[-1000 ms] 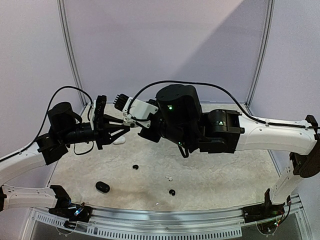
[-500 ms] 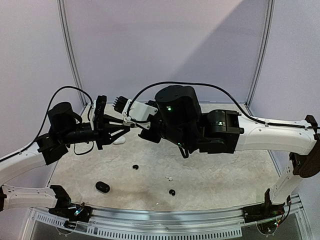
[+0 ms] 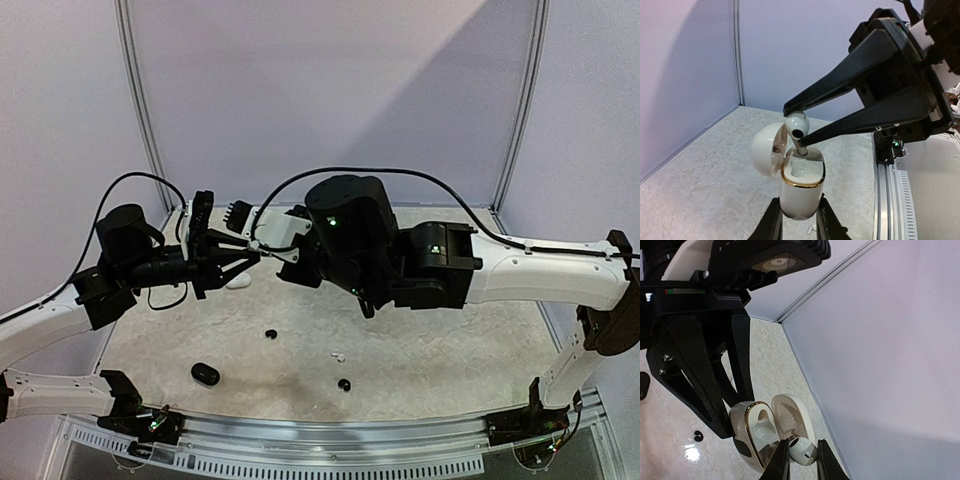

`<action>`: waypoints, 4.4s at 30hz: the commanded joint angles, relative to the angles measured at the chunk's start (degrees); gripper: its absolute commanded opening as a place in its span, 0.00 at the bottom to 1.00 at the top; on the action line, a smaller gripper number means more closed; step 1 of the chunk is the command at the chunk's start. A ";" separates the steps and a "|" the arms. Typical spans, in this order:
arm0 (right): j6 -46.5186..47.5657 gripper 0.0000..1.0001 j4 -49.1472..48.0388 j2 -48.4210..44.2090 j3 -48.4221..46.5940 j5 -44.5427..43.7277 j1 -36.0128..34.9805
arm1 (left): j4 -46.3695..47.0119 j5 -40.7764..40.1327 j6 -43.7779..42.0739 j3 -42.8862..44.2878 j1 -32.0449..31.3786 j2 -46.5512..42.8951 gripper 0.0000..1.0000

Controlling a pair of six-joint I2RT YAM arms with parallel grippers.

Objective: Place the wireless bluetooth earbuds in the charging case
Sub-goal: Place the right earbud at the center of the board, then pass from the left arm to the right

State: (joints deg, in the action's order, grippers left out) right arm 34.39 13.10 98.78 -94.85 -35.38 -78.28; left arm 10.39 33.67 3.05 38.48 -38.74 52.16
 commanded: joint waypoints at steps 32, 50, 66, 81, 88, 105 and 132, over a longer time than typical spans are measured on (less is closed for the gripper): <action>-65.58 0.08 31.32 -9.27 22.39 18.80 20.51 | 2.55 -1.63 -1.18 -0.10 -0.44 0.00 0.00; -68.69 0.12 29.03 8.59 29.52 33.34 21.72 | 2.48 -1.32 -1.73 0.19 -0.66 -0.39 0.00; -64.03 0.58 38.00 8.73 17.99 25.12 21.72 | 2.74 -1.42 -1.80 0.71 -0.46 0.14 0.00; -41.39 0.88 -17.10 -20.68 23.63 45.17 18.89 | 25.29 4.16 13.90 3.36 -0.04 6.25 0.00; -37.26 0.80 -17.87 -14.02 15.81 51.70 17.78 | 29.90 4.73 21.93 5.69 -0.02 7.01 0.00; -39.12 0.54 -22.60 -8.71 11.53 56.73 17.28 | 28.77 5.26 21.30 5.34 -0.19 6.56 0.00; -40.41 0.31 -23.81 -6.46 8.64 60.06 17.28 | 27.66 5.22 20.09 4.85 -0.19 6.20 0.00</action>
State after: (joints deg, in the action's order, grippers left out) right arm -5.85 -11.09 90.63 -84.44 23.49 -60.75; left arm 38.26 38.44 23.90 43.27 -38.74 59.09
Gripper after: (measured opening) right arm 0.331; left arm 0.217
